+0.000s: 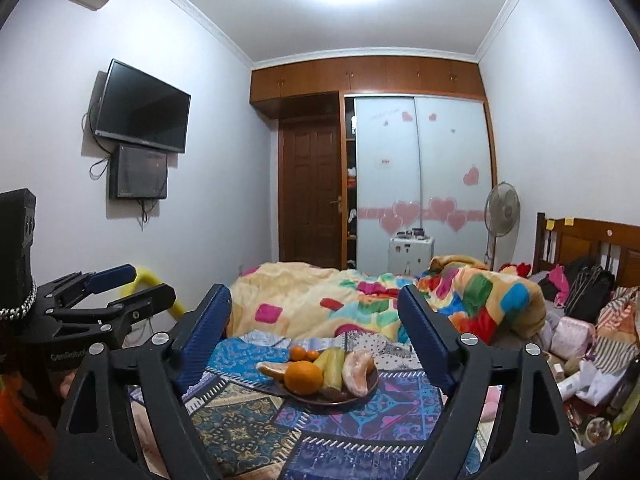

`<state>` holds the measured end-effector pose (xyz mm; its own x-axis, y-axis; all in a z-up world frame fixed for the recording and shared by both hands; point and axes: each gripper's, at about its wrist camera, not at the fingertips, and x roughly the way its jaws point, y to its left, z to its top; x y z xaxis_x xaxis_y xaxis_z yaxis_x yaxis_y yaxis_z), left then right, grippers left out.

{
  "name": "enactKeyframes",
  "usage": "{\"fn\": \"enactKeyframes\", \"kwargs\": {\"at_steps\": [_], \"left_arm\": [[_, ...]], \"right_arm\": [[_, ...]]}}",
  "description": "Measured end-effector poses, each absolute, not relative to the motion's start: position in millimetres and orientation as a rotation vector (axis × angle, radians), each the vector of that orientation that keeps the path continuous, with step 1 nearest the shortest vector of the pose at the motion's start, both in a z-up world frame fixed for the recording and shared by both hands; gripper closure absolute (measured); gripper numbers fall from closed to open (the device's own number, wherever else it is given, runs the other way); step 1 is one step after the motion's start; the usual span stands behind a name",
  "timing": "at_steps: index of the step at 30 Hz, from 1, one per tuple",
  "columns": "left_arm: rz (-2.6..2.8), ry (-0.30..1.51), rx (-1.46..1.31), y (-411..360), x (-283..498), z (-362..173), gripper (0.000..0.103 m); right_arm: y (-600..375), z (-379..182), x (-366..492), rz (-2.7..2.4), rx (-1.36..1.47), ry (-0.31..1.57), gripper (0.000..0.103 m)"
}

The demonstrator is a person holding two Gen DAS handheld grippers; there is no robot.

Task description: Organize fruits

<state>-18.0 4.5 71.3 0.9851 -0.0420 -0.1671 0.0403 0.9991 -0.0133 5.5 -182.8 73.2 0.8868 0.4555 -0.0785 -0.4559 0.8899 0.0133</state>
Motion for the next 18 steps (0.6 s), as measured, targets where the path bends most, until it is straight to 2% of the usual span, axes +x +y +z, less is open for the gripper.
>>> {"fn": "enactKeyframes", "kwargs": {"at_steps": [5, 11, 18], "left_arm": [[-0.017, 0.133, -0.005, -1, -37, 74, 0.004], [-0.024, 0.130, -0.004, -4, -51, 75, 0.003], [-0.029, 0.118, 0.003, -8, -61, 74, 0.002]], "right_arm": [[-187, 71, -5, 0.455, 0.007, 0.065, 0.004], [-189, 66, -16, 0.441, 0.004, 0.061, 0.000], [-192, 64, -25, 0.439, 0.005, 0.063, 0.000]]}}
